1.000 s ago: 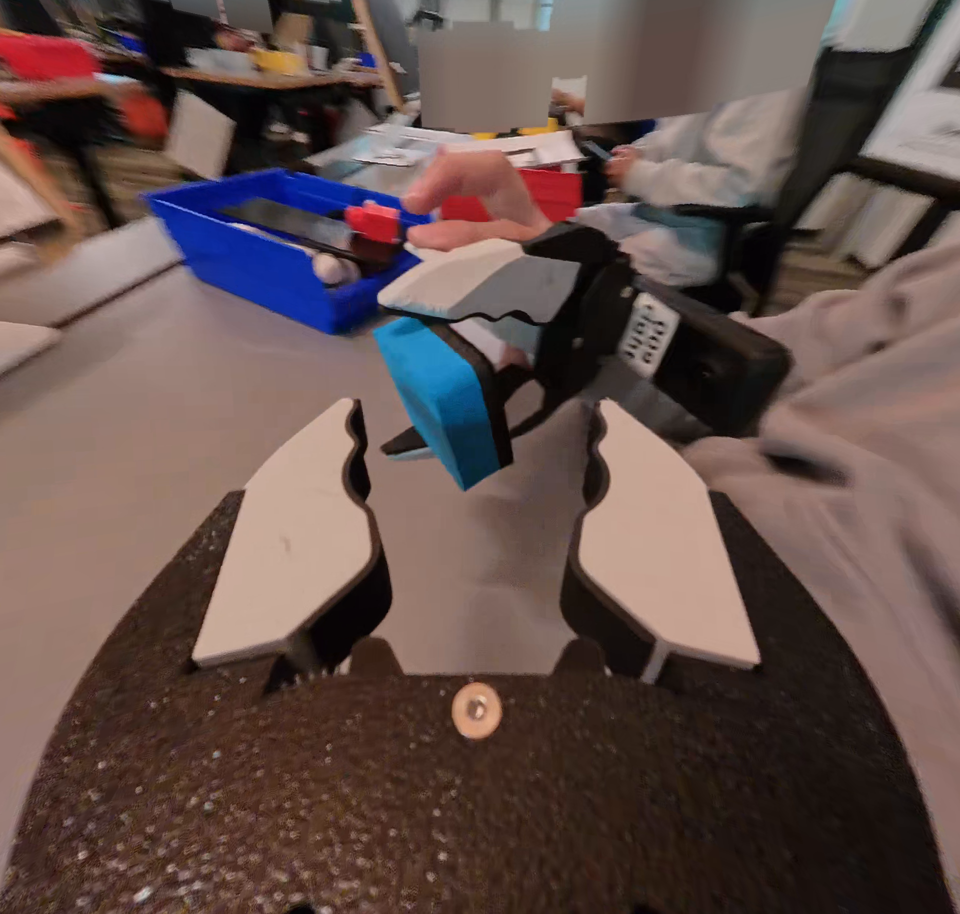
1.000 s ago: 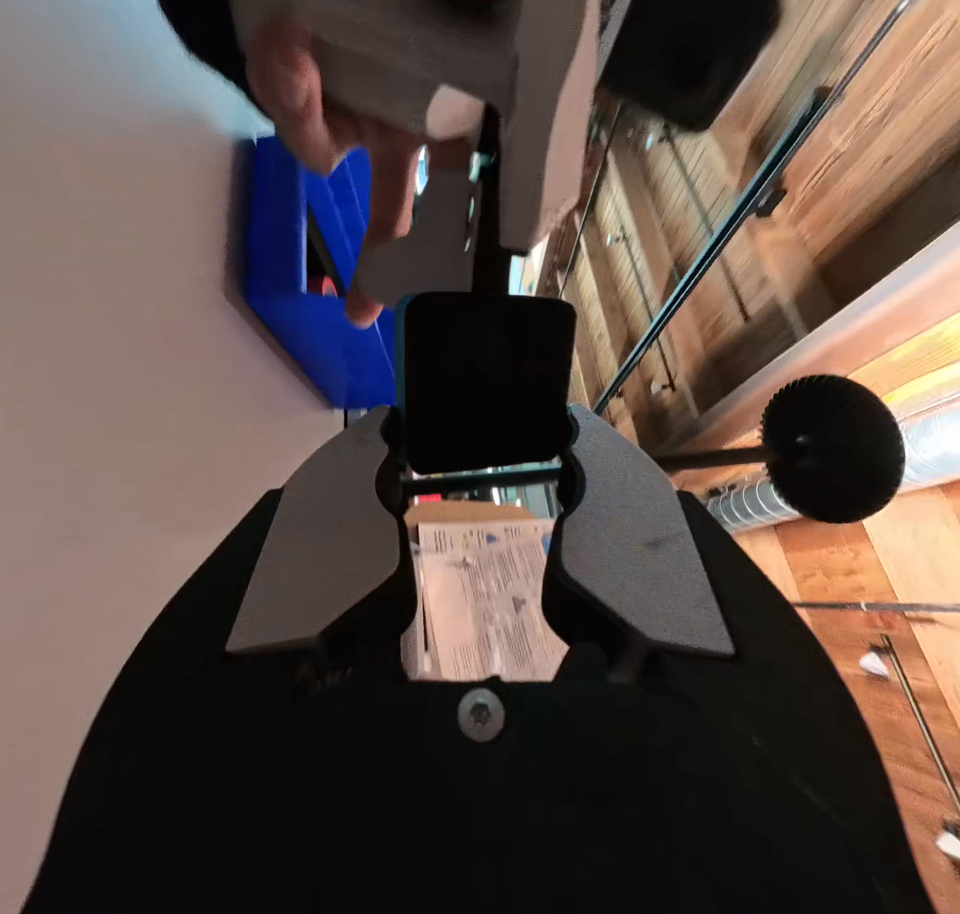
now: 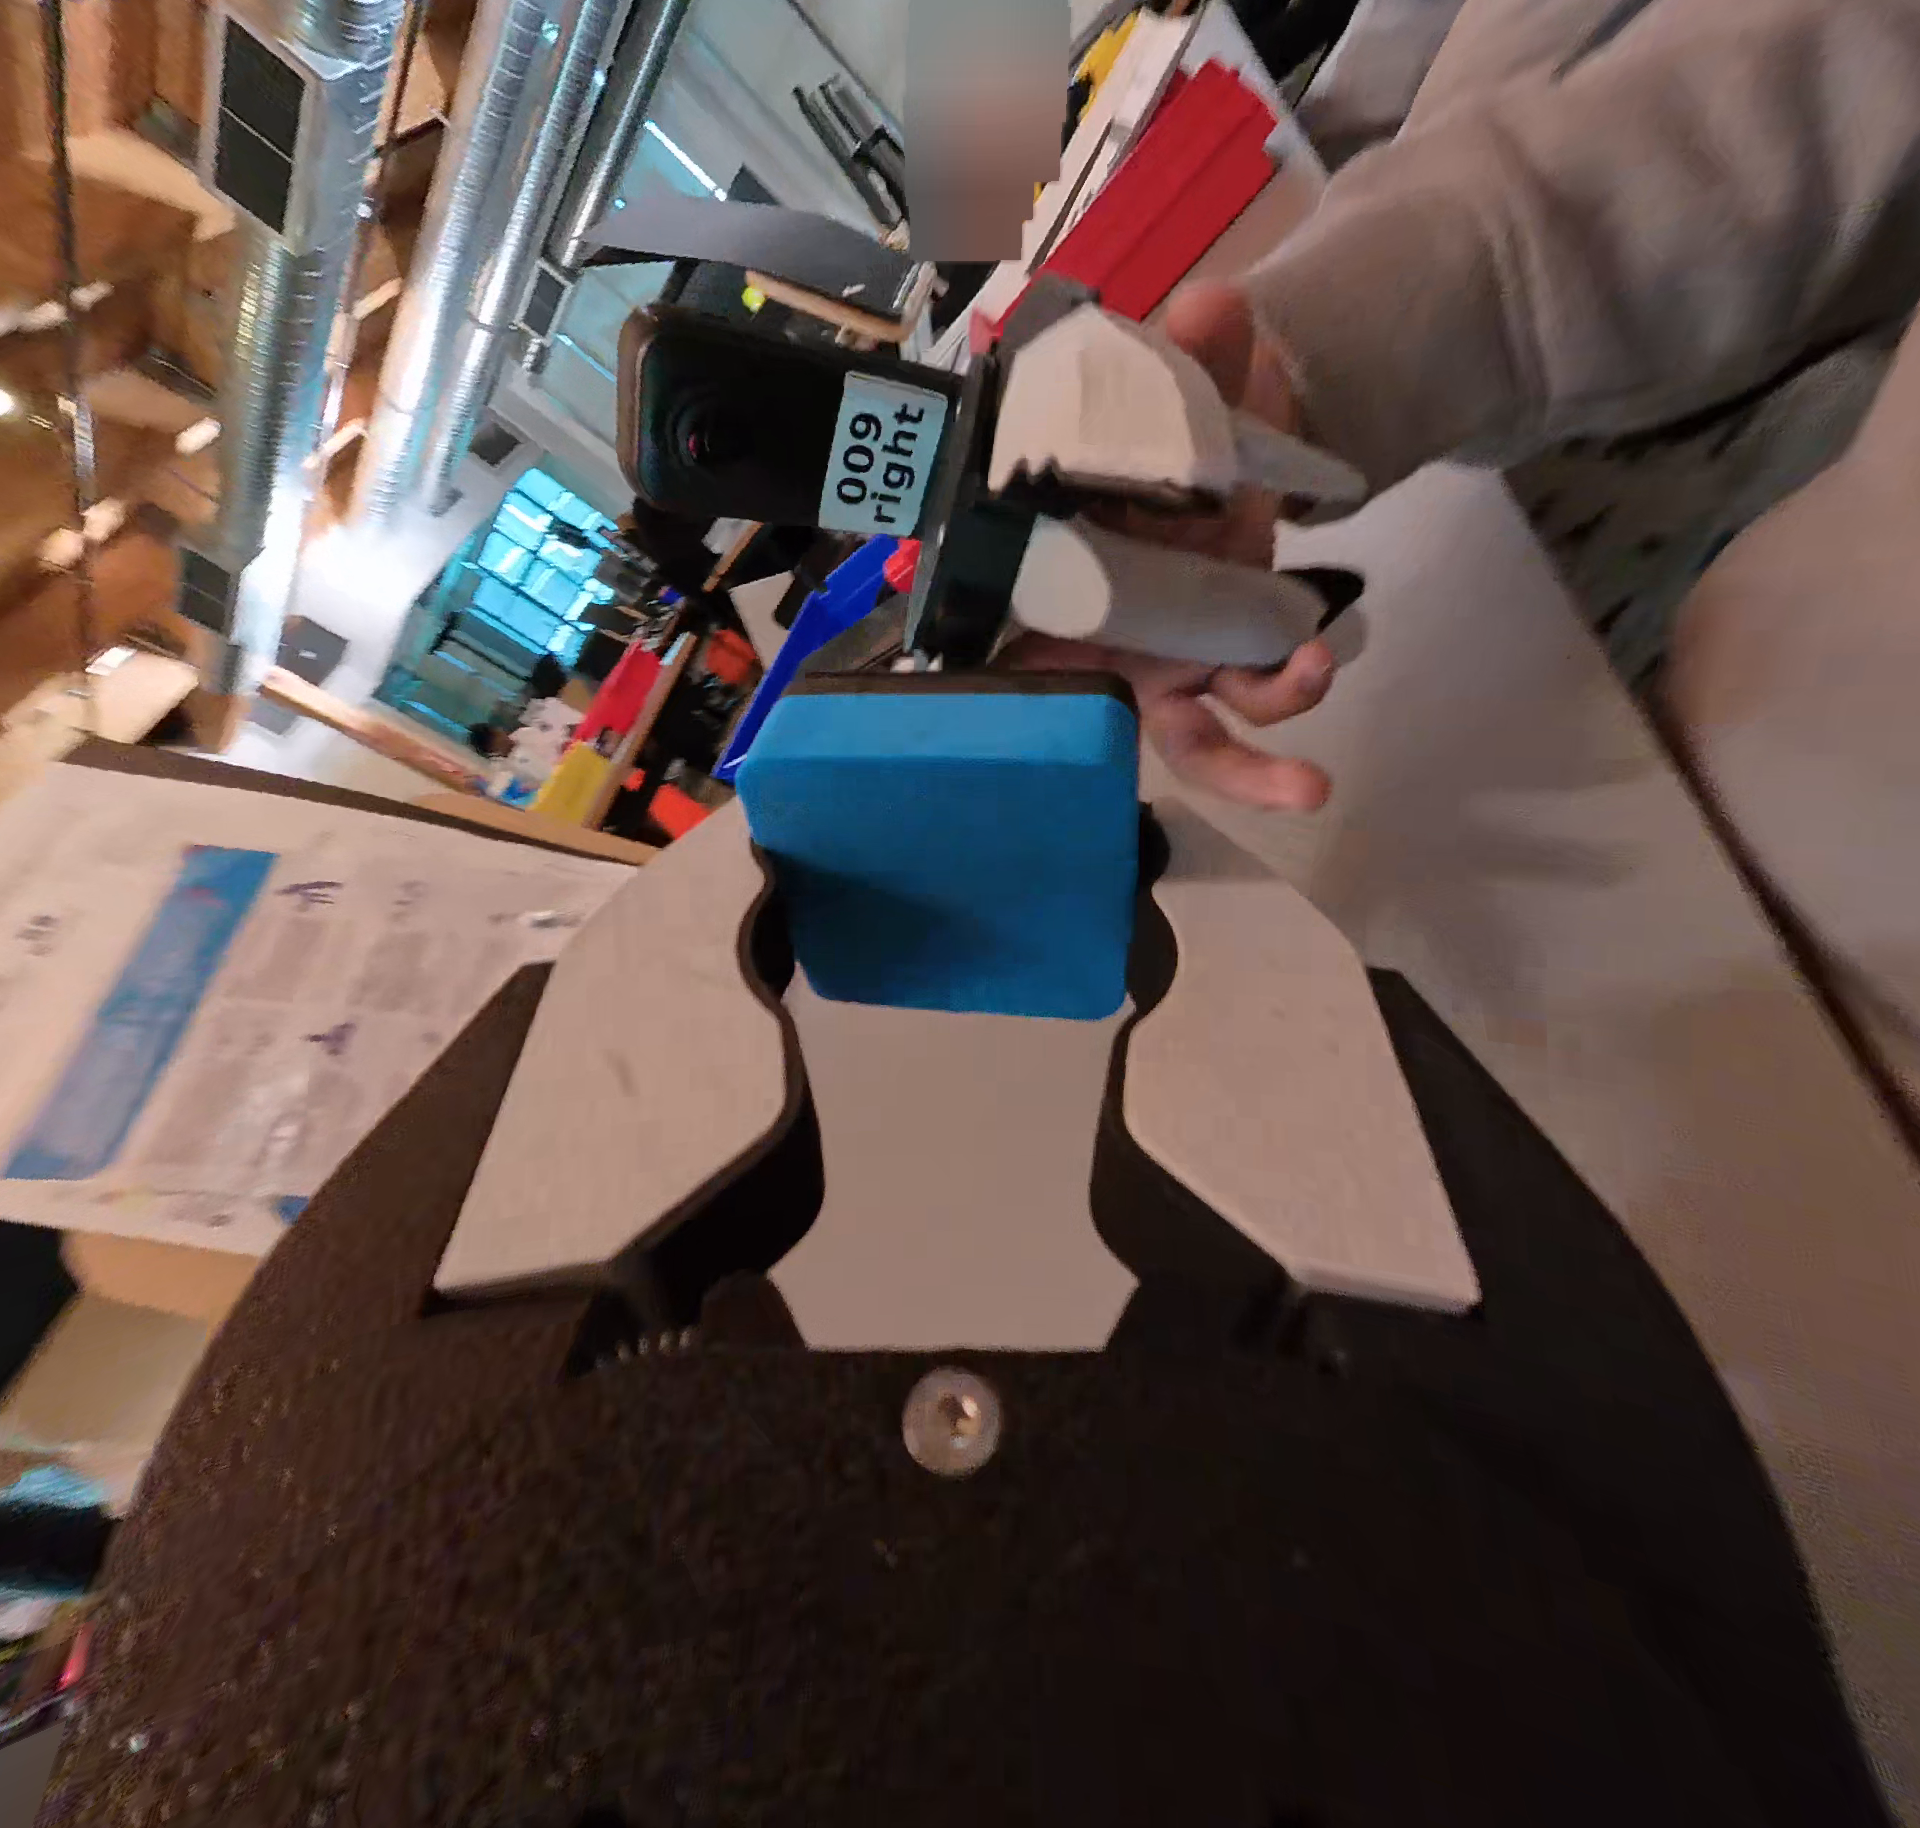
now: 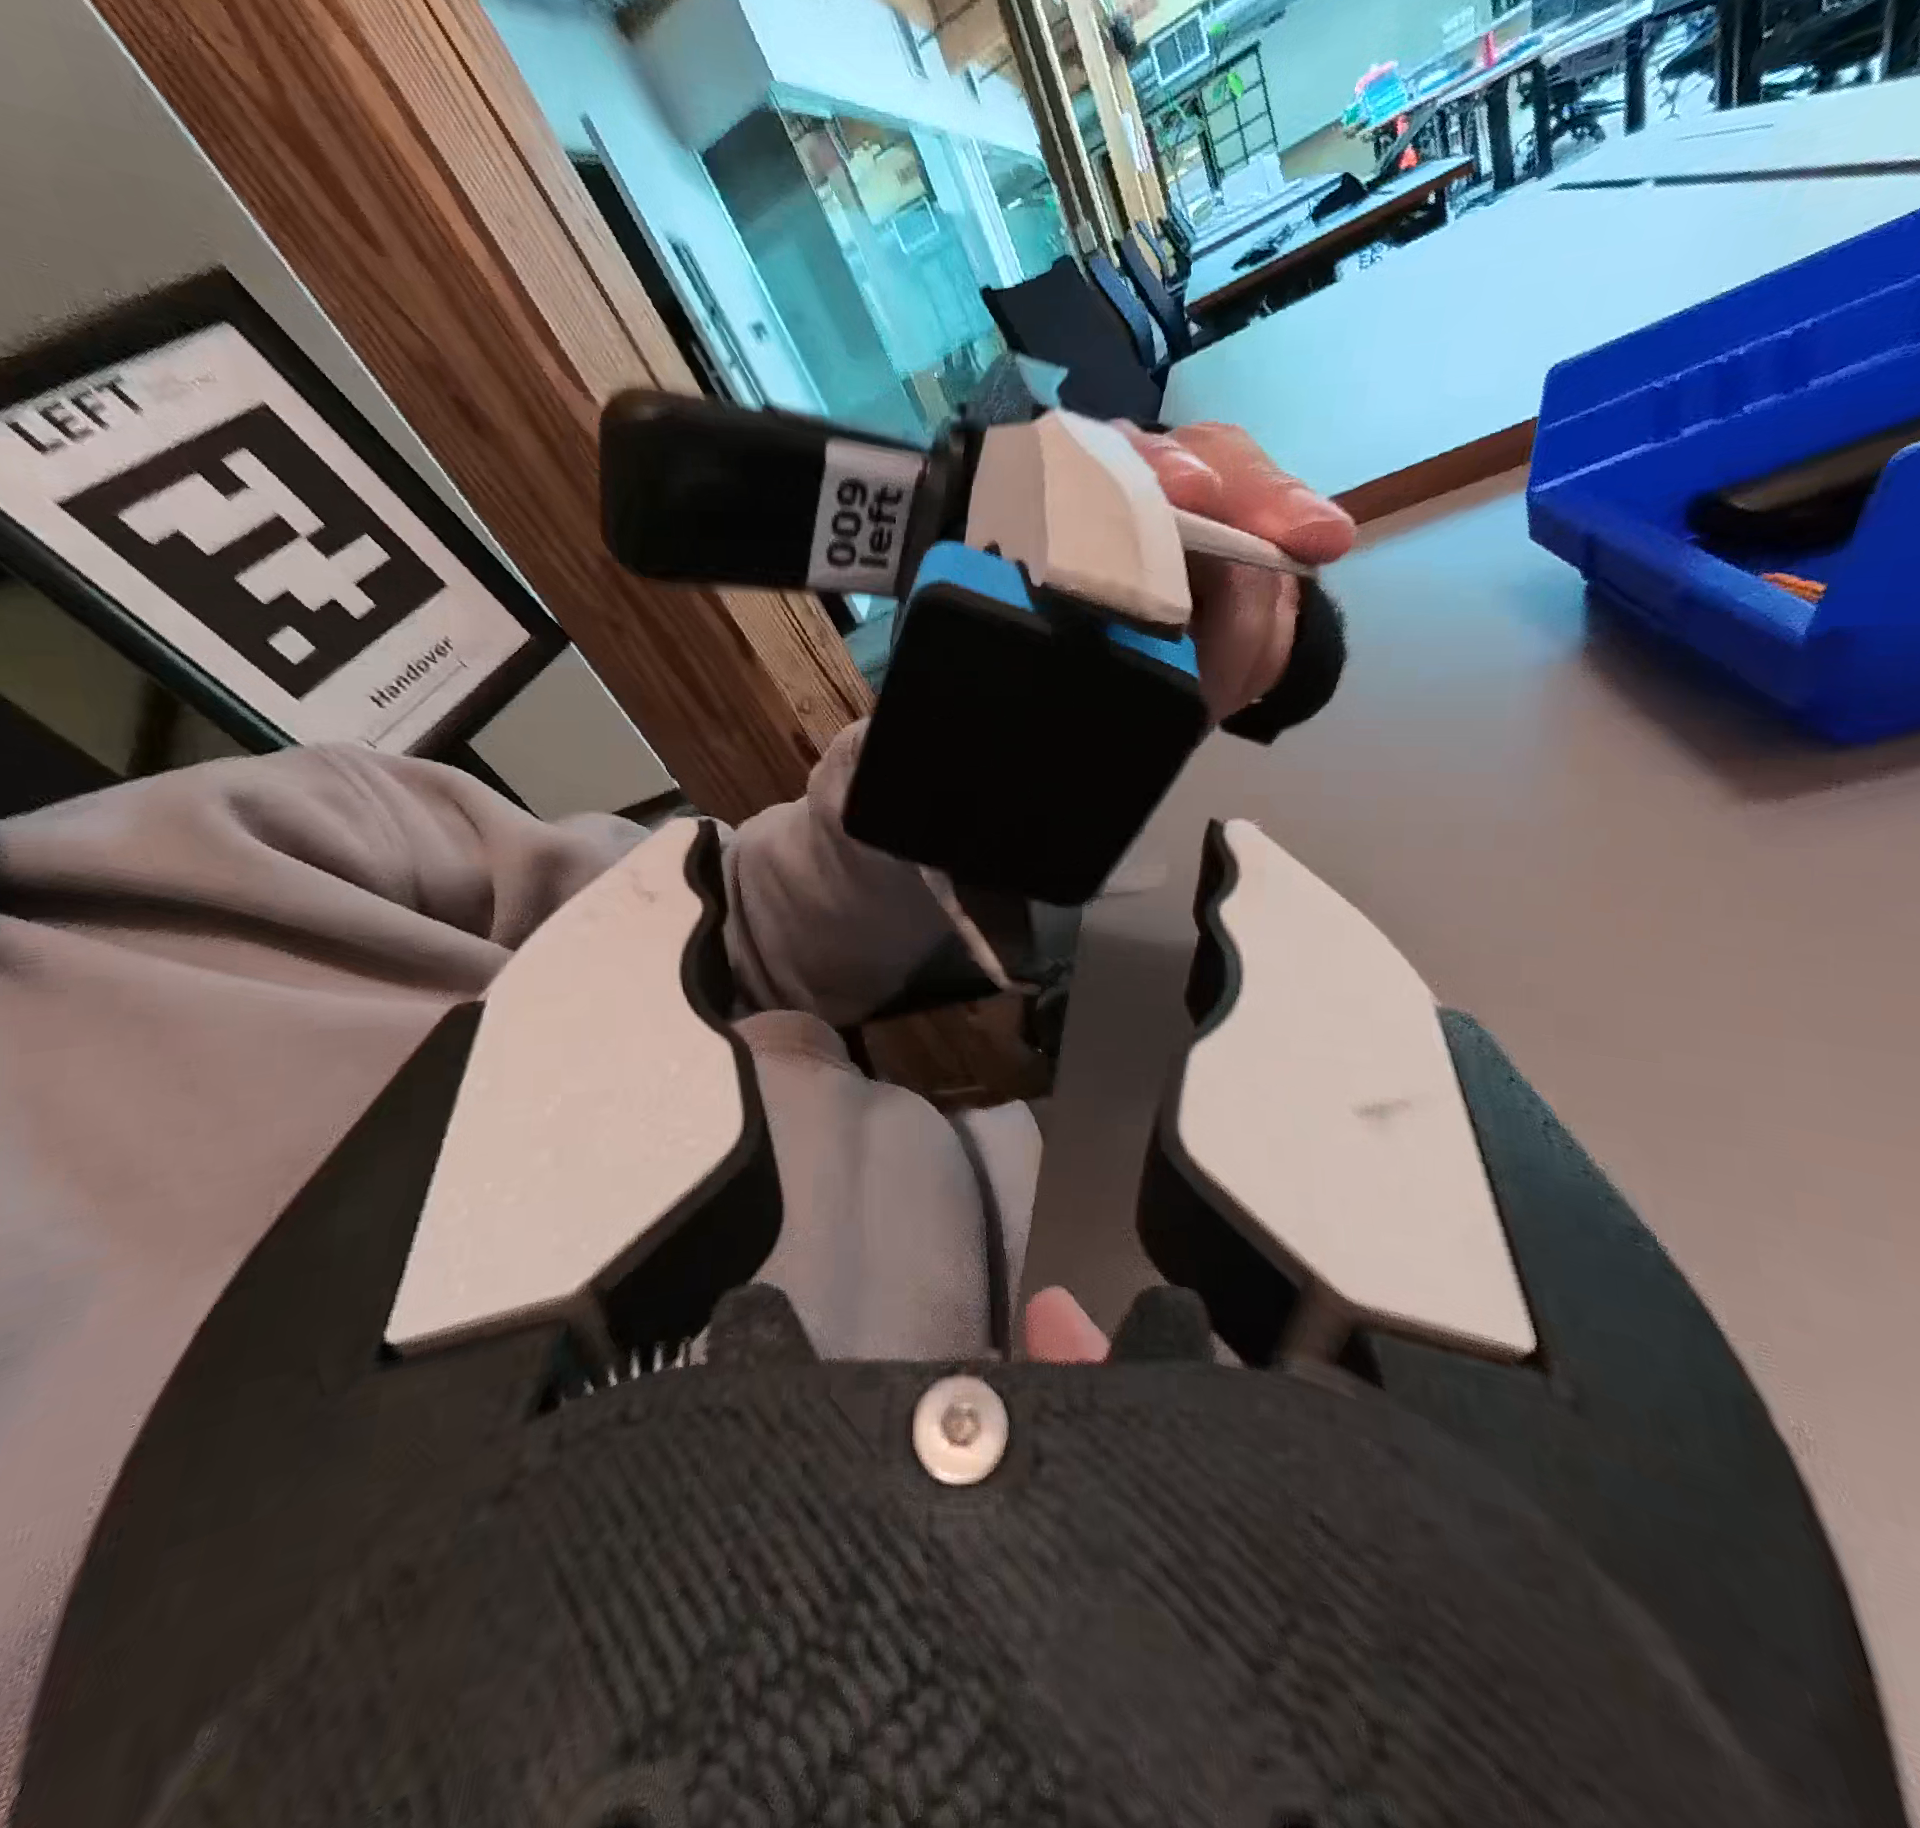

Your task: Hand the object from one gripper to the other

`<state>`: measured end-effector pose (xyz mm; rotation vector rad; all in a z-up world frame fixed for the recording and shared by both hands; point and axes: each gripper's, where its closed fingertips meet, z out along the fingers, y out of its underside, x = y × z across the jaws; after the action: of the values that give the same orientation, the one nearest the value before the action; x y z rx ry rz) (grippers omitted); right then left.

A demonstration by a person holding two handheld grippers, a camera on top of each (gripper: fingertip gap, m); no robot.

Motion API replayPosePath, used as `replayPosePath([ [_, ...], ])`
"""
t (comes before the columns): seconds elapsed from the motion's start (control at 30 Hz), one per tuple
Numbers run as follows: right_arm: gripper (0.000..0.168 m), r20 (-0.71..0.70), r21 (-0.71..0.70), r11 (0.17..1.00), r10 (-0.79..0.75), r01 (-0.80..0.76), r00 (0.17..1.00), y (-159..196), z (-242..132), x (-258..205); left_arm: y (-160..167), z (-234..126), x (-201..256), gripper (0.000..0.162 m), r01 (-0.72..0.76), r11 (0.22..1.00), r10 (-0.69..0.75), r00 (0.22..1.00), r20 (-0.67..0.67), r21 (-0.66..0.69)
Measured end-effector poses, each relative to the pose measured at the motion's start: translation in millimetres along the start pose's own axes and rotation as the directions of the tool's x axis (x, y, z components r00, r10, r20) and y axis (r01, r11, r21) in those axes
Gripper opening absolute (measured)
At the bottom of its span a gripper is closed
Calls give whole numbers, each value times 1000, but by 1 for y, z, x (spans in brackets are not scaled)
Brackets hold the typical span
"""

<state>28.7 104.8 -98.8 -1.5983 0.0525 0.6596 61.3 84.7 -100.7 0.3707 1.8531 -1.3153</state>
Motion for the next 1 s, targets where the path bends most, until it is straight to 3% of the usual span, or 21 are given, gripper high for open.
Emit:
replayPosePath([
  [0.13, 83, -33, 17, 1000, 3, -2, 999, -2, 5, 3, 4, 11, 2, 62, -130, 989, 133, 990, 35, -72],
  [0.23, 66, -96, -6, 999, -46, 45, 994, 3, 7, 13, 6, 16, 7, 62, -178, 979, 180, 983, 16, -96],
  [0.37, 62, -109, -27, 998, -64, 61, 992, 4, 5, 19, 9, 18, 7, 62, -179, 977, 183, 983, 21, -118],
  [0.47, 61, -232, -82, 974, -223, 210, 947, 3, 0, 33, 16, 18, 7, 66, -126, 980, 132, 991, 26, -153],
  [0.57, 62, -450, -261, 892, -452, 371, 771, -1, -19, 60, 26, 14, 9, 80, -67, 973, 69, 998, 3, -222],
  [0.67, 62, -606, -511, 717, -691, 474, 393, -20, -53, 84, 31, 10, 4, 80, 24, 962, -18, 1000, 25, -271],
  [0.73, 62, -606, -648, 591, -782, 480, 144, -32, -69, 89, 32, 11, -7, 73, 131, 951, -106, 989, 104, -280],
  [0.77, 62, -597, -689, 549, -800, 474, 58, -37, -72, 89, 30, 14, -11, 70, 209, 942, -177, 974, 143, -263],
  [0.87, 61, -631, -688, 541, -775, 483, -31, -45, -70, 85, 19, 25, -18, 59, 425, 892, -392, 897, 203, -156],
  [1.0, 61, -674, -622, 596, -737, 508, 38, -44, -65, 84, 4, 31, -25, 55, 623, 782, -612, 766, 198, 10],
])
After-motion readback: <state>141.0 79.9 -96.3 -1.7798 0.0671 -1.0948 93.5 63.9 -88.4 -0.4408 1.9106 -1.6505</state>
